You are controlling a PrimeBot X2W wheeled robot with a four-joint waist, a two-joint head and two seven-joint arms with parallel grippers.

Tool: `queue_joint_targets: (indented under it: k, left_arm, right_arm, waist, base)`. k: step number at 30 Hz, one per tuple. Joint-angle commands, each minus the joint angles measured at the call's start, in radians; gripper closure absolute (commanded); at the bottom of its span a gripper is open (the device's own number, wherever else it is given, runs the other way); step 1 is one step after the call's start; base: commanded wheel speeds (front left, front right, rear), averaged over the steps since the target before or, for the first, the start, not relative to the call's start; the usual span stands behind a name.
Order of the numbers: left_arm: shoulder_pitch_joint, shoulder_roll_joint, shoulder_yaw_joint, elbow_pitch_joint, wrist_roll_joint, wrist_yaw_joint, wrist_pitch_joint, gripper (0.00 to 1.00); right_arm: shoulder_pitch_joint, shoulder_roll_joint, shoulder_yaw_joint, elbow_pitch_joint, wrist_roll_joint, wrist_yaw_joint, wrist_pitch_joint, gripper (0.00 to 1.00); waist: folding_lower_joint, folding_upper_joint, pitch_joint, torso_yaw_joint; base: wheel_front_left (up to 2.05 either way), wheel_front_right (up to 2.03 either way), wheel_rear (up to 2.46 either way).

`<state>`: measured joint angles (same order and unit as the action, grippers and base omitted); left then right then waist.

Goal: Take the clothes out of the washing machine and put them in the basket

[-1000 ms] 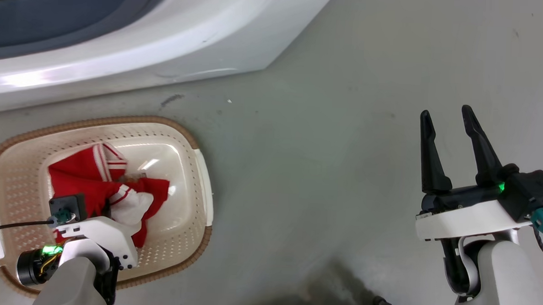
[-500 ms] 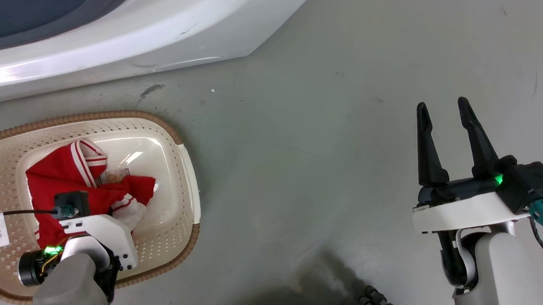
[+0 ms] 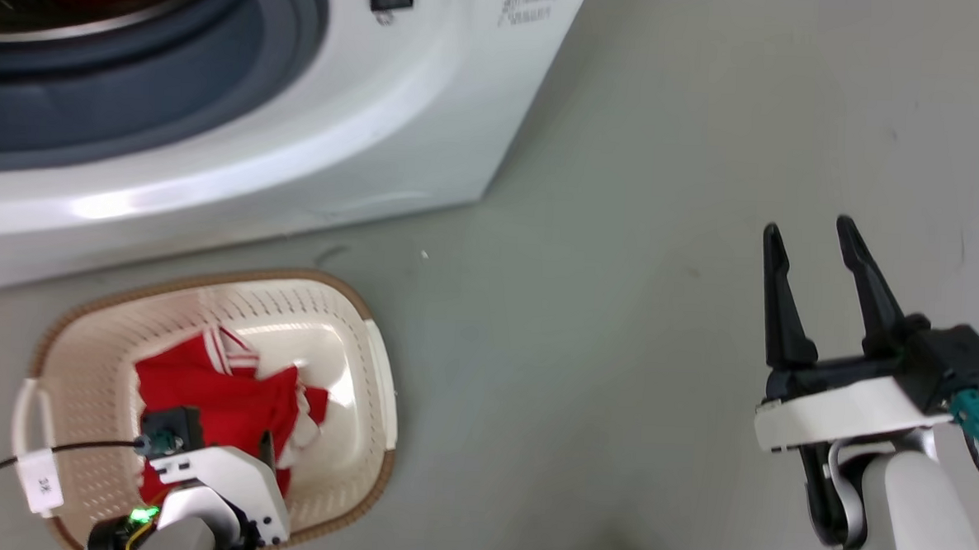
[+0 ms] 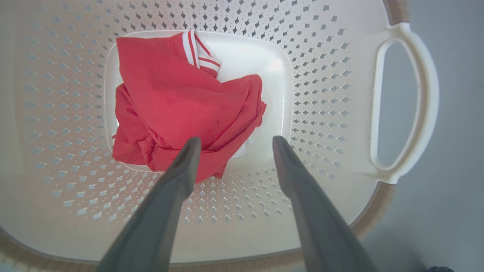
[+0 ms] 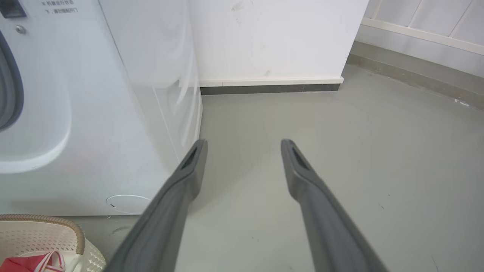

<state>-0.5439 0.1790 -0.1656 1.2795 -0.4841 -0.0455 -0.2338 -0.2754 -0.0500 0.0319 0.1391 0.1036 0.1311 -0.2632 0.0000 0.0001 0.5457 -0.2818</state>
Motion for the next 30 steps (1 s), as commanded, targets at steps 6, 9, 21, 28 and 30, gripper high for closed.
queue_joint_targets:
  k: [6,9,21,28,30]
  left_arm:
    - [0.04,-0.024,0.006,-0.041,-0.001,0.011,-0.03,0.0]
    - [0.06,-0.02,0.018,-0.135,0.016,0.027,-0.032,0.0]
    - [0.193,-0.047,0.099,-0.587,0.16,0.076,-0.032,0.0]
    - [0.25,-0.054,0.135,-0.821,0.247,0.088,-0.032,0.0]
    - [0.254,-0.052,0.14,-0.88,0.267,0.09,-0.032,0.0]
  right_arm:
    - [0.061,-0.001,-0.027,0.002,-0.03,-0.001,0.008,0.0]
    - [0.083,-0.001,-0.042,-0.008,-0.038,-0.001,0.021,0.0]
    - [0.156,0.0,-0.07,-0.064,-0.064,-0.001,0.071,0.0]
    - [0.179,-0.001,-0.068,-0.094,-0.068,-0.001,0.092,0.0]
    - [0.18,0.0,-0.066,-0.102,-0.068,-0.001,0.094,0.0]
  waist:
    - [0.0,-0.0001,-0.174,0.076]
    - [0.0,-0.0001,-0.214,0.097]
    - [0.0,-0.0001,-0.312,0.178]
    - [0.0,-0.0001,-0.332,0.196]
    - [0.0,-0.0001,-0.333,0.197]
  base:
    - [0.0,0.0,0.0]
    - [0.0,0.0,0.0]
    - [0.0,0.0,0.0]
    - [0.0,0.0,0.0]
    - [0.0,0.0,0.0]
